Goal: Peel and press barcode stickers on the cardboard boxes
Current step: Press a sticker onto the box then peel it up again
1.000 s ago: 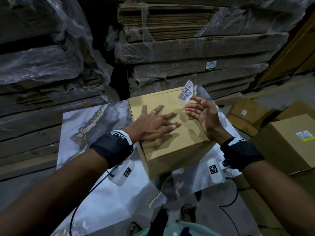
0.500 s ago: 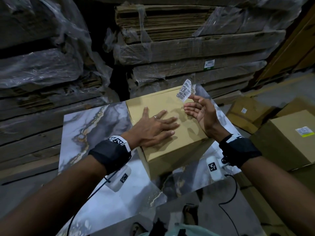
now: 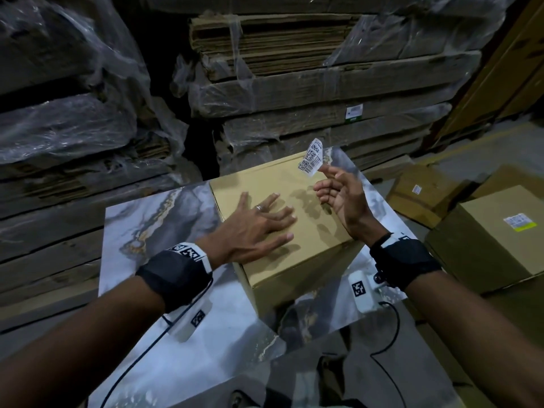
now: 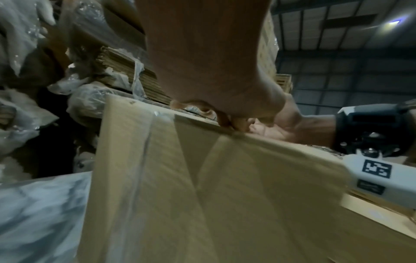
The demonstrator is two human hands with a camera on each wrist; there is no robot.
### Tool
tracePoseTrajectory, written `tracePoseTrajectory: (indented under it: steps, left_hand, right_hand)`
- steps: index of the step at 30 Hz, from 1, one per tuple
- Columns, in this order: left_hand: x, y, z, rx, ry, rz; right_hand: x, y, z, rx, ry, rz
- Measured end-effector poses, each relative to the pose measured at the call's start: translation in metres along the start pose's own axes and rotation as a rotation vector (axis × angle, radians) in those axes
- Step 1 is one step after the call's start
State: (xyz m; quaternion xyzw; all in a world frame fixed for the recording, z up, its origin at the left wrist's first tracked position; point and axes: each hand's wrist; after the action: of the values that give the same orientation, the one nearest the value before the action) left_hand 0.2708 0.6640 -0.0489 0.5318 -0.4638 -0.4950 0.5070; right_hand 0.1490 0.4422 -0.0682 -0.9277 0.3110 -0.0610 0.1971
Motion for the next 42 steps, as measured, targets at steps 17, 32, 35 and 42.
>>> tracePoseTrajectory:
  steps: [17,32,35,42]
  left_hand:
    - [0.021,-0.007,0.011,0.003,0.023,0.029]
    - [0.026,0.015,-0.011,0.028,0.148,-0.085]
    - [0.009,0.011,-0.017,-0.02,0.079,-0.067]
    - [-0.023,0.009,-0.004,0.091,0.127,-0.092]
  right_hand:
    - [0.001,-0.007,0.002,-0.052,0.006,-0.022]
    - [-0.004,-0.005,0.001,0.021,-0.003,-0.001]
    - [-0.002,-0.005,0.003,0.037,-0.006,-0.008]
    - [-0.001,-0.008,0.005,0.026,0.008,-0.02]
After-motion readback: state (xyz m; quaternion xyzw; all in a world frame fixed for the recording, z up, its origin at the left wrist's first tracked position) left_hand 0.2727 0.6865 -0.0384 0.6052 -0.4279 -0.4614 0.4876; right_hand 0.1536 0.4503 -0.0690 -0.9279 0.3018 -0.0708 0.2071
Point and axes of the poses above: each hand's wrist, its own x-axis towards the middle knuckle, its own y-axis out of the back of the hand, z = x × y, and after that the axes turned 4 degrees about x, right-handed
